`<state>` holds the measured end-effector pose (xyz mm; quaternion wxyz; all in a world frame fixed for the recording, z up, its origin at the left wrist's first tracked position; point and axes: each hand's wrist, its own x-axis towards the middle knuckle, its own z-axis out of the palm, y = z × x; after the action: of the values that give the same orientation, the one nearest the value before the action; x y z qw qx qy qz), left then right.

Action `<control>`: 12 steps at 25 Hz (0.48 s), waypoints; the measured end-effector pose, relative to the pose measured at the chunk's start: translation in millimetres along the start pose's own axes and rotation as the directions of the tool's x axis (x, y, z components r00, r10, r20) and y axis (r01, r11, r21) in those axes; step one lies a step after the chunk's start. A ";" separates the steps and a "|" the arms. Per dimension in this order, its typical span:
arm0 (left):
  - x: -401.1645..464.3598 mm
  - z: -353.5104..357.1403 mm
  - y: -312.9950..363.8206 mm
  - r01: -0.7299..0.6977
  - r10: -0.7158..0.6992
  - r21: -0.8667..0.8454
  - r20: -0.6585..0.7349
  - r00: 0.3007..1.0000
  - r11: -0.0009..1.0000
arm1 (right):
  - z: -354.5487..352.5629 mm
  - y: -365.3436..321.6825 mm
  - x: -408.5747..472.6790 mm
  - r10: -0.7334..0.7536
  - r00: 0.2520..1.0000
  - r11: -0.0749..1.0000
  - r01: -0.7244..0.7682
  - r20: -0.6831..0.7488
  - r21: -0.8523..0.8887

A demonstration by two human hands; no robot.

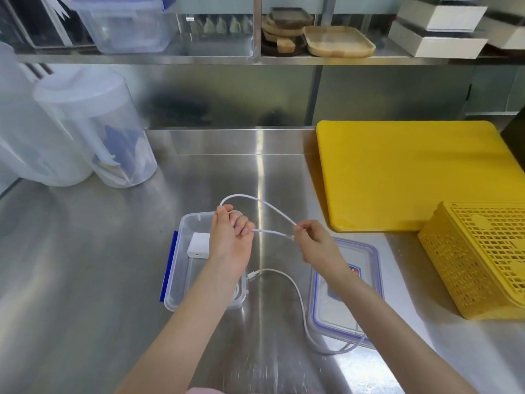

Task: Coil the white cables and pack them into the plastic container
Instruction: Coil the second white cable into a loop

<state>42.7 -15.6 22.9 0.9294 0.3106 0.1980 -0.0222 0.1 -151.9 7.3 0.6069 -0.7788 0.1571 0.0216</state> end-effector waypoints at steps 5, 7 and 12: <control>-5.8 0.7 0.1 -0.049 0.047 -0.058 -0.024 0.999 0.997 | 14.4 -3.8 -8.9 -0.014 0.998 0.985 0.023 0.054 -0.172; -11.8 -0.9 -4.1 -0.042 0.041 0.017 0.014 0.999 0.999 | 14.6 -9.8 -8.5 -0.006 0.999 0.999 0.008 0.043 -0.048; -22.2 -7.3 -16.5 0.048 -0.079 0.226 0.131 0.988 0.973 | 8.7 -20.6 -3.1 0.055 0.996 0.945 -0.076 0.073 0.318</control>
<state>16.9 -26.4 16.7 0.8992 0.4037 0.1388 -0.0957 4.0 -138.5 25.0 0.7290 -0.6631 0.1651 0.0403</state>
